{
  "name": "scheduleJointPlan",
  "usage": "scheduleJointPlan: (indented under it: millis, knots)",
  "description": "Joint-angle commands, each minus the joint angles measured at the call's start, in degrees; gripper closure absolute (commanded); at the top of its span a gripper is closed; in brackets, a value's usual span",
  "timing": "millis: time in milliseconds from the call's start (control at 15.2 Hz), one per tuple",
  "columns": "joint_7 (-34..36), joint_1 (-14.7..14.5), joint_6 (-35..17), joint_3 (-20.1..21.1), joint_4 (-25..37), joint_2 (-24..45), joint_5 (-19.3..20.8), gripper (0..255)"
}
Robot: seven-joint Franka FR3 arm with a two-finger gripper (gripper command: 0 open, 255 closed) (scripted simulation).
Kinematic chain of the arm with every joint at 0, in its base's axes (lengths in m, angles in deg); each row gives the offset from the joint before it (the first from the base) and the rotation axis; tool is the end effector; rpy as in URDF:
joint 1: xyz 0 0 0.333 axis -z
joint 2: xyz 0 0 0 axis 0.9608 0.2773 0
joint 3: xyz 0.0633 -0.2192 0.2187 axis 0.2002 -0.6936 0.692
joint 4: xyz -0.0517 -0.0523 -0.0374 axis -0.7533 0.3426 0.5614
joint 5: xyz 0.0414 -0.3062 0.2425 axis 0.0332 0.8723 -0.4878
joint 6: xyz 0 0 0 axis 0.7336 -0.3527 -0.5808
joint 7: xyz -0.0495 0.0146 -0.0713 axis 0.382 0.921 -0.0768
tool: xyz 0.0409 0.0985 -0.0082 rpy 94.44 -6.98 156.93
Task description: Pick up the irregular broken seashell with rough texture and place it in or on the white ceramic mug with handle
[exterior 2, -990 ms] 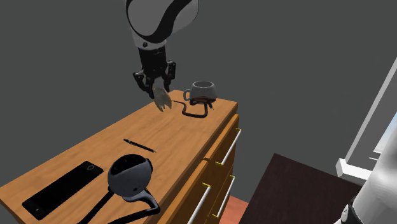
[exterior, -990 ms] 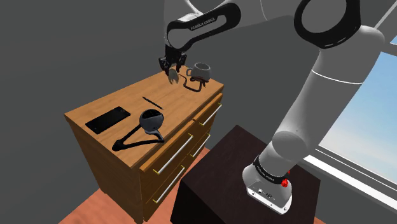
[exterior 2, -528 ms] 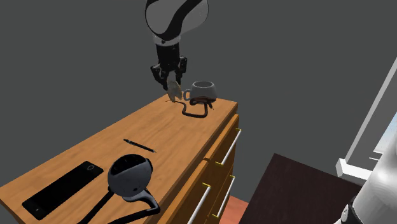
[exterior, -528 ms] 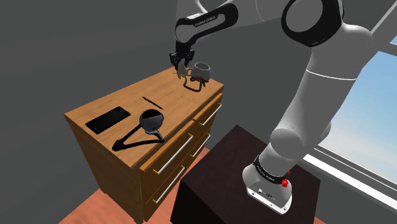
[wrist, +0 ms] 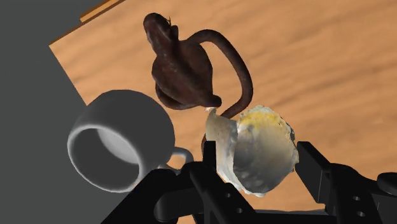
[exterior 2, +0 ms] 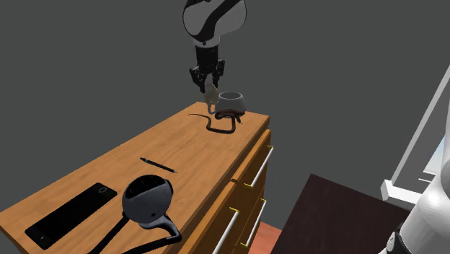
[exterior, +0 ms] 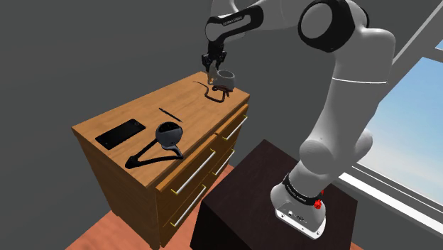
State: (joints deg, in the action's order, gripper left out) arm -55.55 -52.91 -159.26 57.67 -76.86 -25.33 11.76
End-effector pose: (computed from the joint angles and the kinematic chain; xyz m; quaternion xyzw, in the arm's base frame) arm 0.6467 -0.1811 0.4000 0.9865 -0.1163 0.0782 0.0841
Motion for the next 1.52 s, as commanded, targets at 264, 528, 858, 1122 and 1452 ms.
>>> scheduleJointPlan:
  millis: [264, 528, 858, 1122, 1452]
  knots:
    - [-7.0, 3.9, 3.0, -1.3, 12.2, 8.2, -1.5, 255]
    - [-11.4, 6.4, 6.4, -1.9, 22.8, 14.9, -2.5, 255]
    - [-17.7, 9.3, 15.7, -2.5, 47.3, 29.5, -3.8, 255]
    - [-17.3, 9.4, 12.6, -2.5, 44.2, 29.5, -3.7, 255]
    - [-16.8, 9.6, 9.2, -2.6, 41.4, 30.0, -3.4, 255]
